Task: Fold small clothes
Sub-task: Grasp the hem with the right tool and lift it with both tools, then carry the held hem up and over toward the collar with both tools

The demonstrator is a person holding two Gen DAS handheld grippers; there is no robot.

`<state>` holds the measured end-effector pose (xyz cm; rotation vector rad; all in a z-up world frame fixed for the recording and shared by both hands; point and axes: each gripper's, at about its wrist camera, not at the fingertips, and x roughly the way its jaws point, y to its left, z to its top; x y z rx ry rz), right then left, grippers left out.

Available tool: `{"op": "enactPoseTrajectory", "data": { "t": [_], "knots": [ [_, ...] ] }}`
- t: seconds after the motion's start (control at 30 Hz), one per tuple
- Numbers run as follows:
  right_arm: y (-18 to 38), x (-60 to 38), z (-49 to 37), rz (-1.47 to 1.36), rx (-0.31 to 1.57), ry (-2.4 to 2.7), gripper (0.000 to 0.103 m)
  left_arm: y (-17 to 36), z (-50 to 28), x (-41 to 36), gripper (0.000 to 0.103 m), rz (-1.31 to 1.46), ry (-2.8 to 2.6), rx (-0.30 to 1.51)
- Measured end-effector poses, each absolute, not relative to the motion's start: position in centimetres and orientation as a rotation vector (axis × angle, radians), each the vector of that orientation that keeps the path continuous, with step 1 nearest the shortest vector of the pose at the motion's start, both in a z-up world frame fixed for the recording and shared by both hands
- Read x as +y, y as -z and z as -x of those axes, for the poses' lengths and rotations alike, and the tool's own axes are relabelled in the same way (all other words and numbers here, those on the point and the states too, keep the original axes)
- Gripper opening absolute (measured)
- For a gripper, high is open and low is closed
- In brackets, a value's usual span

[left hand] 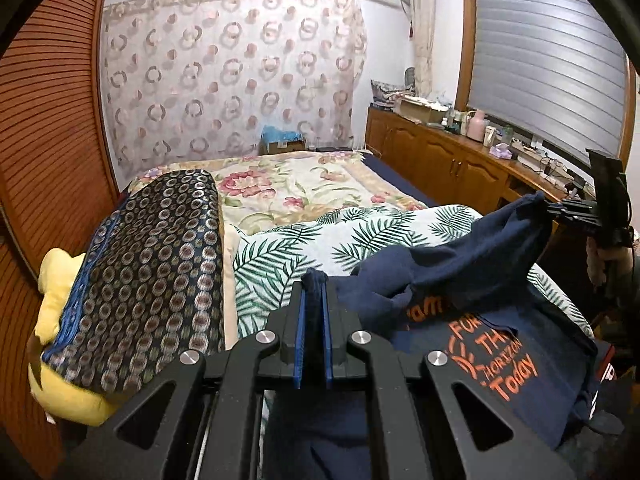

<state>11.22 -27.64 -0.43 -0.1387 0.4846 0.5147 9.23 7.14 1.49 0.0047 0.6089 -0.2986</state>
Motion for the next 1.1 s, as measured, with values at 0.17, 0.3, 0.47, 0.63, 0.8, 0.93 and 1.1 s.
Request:
{"op": "enactPoseTrajectory", "data": {
  "t": [0.17,0.3,0.47,0.63,0.8,0.93,1.1],
  "knots": [
    [0.4,-29.2,-6.3,0.121,0.477,-0.510,0.008,-1.7,-6.0,8.1,0.008,0.018,0.296,0.586],
    [1.2,-30.0,-2.8,0.107,0.494,-0.507,0.008,-1.1,-3.3,9.3,0.008,0.070,0.288,0.581],
    [0.9,-30.2,0.9,0.102,0.506,-0.511,0.008,-0.3,0.0,9.6,0.008,0.089,0.284,0.588],
    [0.8,-30.8,2.5,0.091,0.540,-0.518,0.008,0.3,1.6,9.2,0.008,0.074,0.281,0.607],
    [2.6,-31.6,2.7,0.040,0.596,-0.549,0.008,2.8,1.8,9.2,0.008,0.073,0.260,0.666],
    [4.9,-31.4,1.8,0.048,0.665,-0.531,0.008,5.0,1.5,9.1,0.008,0.067,0.243,0.718],
    [5.8,-31.1,0.9,0.069,0.715,-0.489,0.008,5.7,1.6,9.3,0.012,0.076,0.252,0.744]
  ]
}}
